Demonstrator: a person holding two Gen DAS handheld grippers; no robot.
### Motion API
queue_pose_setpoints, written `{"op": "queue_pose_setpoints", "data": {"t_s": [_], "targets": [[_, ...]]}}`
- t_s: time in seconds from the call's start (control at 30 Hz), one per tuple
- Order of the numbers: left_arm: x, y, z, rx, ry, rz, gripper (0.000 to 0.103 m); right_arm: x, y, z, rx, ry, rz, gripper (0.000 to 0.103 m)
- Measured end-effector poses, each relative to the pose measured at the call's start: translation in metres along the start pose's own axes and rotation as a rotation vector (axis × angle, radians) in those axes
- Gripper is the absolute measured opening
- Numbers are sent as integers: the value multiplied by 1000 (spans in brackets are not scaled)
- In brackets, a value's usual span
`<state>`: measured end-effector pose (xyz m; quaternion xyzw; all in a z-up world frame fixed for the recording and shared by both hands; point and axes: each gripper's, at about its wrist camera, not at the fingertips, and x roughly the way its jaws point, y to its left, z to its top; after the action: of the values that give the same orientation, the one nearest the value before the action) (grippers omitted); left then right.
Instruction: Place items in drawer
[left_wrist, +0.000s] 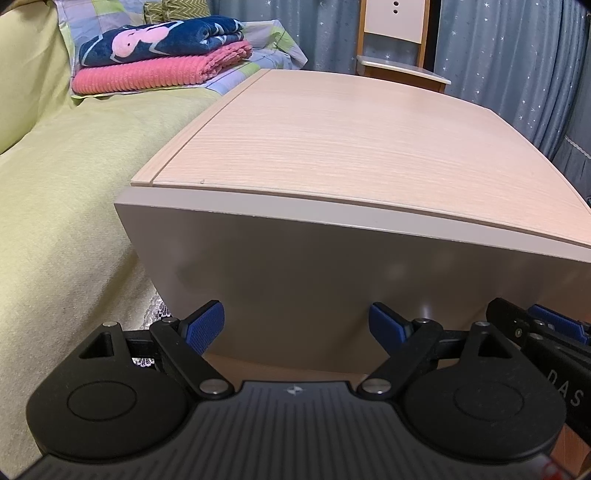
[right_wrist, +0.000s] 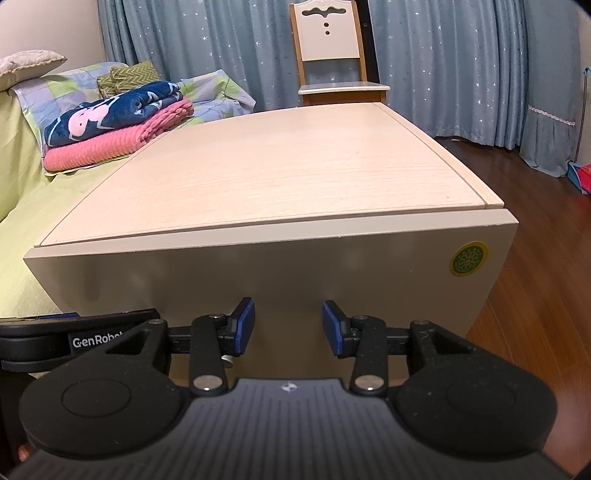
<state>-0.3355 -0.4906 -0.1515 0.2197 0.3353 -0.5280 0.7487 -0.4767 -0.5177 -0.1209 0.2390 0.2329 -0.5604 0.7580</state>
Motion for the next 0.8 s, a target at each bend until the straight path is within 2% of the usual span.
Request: {"op": "queue_pose_setpoints", "data": {"t_s": [0.6, 0.73, 0.8], "targets": [[2, -4, -3, 17, 1, 2, 89, -5, 4, 4, -17, 57, -12, 38], [1, -3, -6, 8, 29, -6, 89, -7, 5, 5, -21, 70, -15, 39], [-4, 0, -10, 0, 50, -14, 89, -7, 5, 6, -23, 77, -16, 48]]}}
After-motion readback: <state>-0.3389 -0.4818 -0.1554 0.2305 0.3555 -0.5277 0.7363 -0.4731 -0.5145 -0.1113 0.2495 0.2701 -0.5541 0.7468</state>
